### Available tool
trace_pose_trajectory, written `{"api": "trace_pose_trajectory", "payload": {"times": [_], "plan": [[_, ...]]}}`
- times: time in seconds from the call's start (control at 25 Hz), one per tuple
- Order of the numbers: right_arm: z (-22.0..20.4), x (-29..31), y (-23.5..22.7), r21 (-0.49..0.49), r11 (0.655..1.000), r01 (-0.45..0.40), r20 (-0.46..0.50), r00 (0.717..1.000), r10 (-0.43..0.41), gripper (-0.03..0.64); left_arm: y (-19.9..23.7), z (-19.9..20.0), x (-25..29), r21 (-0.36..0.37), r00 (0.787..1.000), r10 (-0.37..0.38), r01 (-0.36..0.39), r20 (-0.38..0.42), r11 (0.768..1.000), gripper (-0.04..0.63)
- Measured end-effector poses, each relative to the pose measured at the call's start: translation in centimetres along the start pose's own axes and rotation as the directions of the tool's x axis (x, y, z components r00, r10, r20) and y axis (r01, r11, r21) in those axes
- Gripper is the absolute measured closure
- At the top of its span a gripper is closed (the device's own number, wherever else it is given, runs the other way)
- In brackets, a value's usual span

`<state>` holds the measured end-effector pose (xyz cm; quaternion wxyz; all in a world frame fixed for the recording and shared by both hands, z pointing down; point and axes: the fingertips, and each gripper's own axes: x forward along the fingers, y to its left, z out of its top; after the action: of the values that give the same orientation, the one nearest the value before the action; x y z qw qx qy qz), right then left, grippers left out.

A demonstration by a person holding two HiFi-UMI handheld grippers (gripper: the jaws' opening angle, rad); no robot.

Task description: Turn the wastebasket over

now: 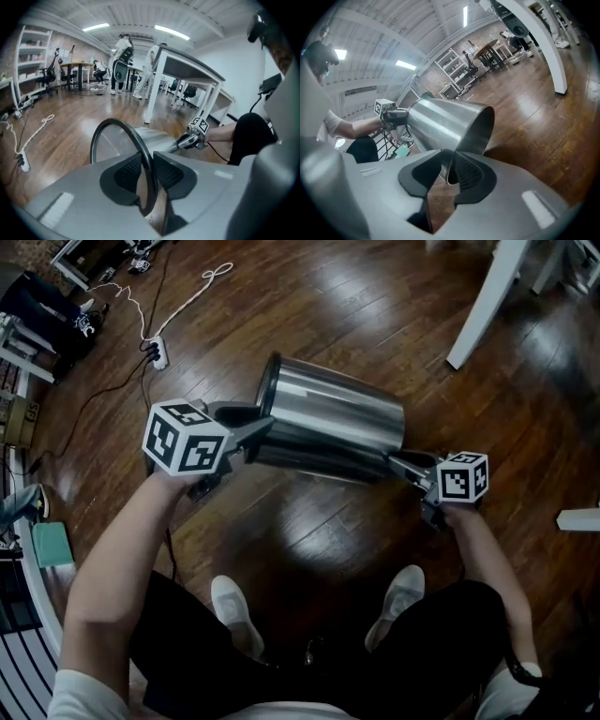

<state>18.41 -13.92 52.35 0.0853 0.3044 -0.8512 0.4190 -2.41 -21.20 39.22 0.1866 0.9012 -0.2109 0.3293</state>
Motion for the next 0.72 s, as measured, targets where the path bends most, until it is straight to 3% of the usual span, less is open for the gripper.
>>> {"api": "trace_pose_trajectory", "payload": {"times": [0.2, 0.32, 0.4, 0.6, 0.64, 0.72], "plan": [[-3.1, 2.3, -1.0, -0.019, 1.0, 0.014, -0.076, 0.997, -0.015, 0.52, -1.8, 1.4, 0.4, 0.24, 0.989, 0.106, -0.079, -0.102, 0.968, 0.512], [-4.9, 2.6, -2.4, -0.083, 0.994, 0.072, -0.195, 0.977, -0.087, 0.517, -3.7, 2.8, 1.7, 0.333, 0.985, 0.131, -0.087, -0.111, 0.939, 0.513], [-6.4, 2.3, -3.0, -0.166, 0.98, 0.112, -0.313, 0.936, -0.16, 0.514, -5.5, 3.7, 2.8, 0.389, 0.984, 0.135, -0.079, -0.118, 0.918, 0.514], [-9.6, 0.6, -3.6, -0.296, 0.948, 0.118, -0.538, 0.799, -0.267, 0.5, -9.8, 4.6, 5.5, 0.501, 0.979, 0.133, -0.037, -0.157, 0.865, 0.523], [-9.6, 0.2, -3.7, -0.313, 0.943, 0.116, -0.554, 0.784, -0.281, 0.5, -10.6, 4.6, 6.0, 0.524, 0.977, 0.136, -0.029, -0.166, 0.851, 0.526], [-8.5, -0.3, -3.7, -0.333, 0.935, 0.119, -0.549, 0.782, -0.295, 0.5, -12.2, 4.4, 7.0, 0.576, 0.974, 0.135, -0.004, -0.184, 0.817, 0.534]]}}
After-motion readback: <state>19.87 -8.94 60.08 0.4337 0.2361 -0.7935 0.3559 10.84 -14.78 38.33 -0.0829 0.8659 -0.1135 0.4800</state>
